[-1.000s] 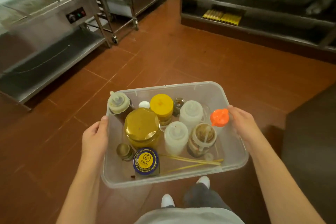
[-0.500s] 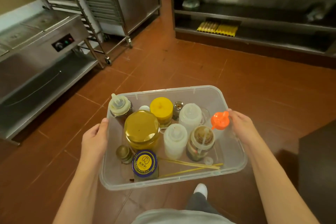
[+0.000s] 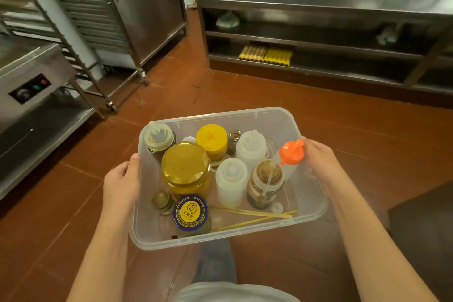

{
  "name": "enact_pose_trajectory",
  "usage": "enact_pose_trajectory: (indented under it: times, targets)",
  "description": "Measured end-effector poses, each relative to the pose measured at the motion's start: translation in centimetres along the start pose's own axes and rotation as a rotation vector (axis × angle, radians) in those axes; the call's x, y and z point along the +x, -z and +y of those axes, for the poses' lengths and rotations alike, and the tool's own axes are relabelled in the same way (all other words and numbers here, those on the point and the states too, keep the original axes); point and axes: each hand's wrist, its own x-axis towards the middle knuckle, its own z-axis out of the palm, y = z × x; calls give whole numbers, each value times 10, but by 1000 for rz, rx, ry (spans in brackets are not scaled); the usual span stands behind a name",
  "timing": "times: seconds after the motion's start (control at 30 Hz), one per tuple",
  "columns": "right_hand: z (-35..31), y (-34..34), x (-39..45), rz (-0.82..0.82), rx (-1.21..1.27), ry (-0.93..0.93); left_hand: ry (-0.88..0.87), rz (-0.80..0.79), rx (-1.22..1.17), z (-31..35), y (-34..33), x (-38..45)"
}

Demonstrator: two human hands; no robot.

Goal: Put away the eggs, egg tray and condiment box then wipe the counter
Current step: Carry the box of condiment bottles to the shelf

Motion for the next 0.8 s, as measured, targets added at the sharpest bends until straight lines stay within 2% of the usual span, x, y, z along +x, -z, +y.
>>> enact_pose_trajectory:
  times: [0.17,0.4,0.57,0.8]
  targets:
    - [-23,-10,67,71,-20,26,-44,-112,-41,25,-64,93]
    - [-41,-13,136,273,59,13,-161,-297,-15,79,-150,214]
    - [-52,1,173,375,122,-40,-185,-385,-22,113,-213,265]
    - [-57,33,258,410,165,-50,-209,-449,-6,157,-307,301]
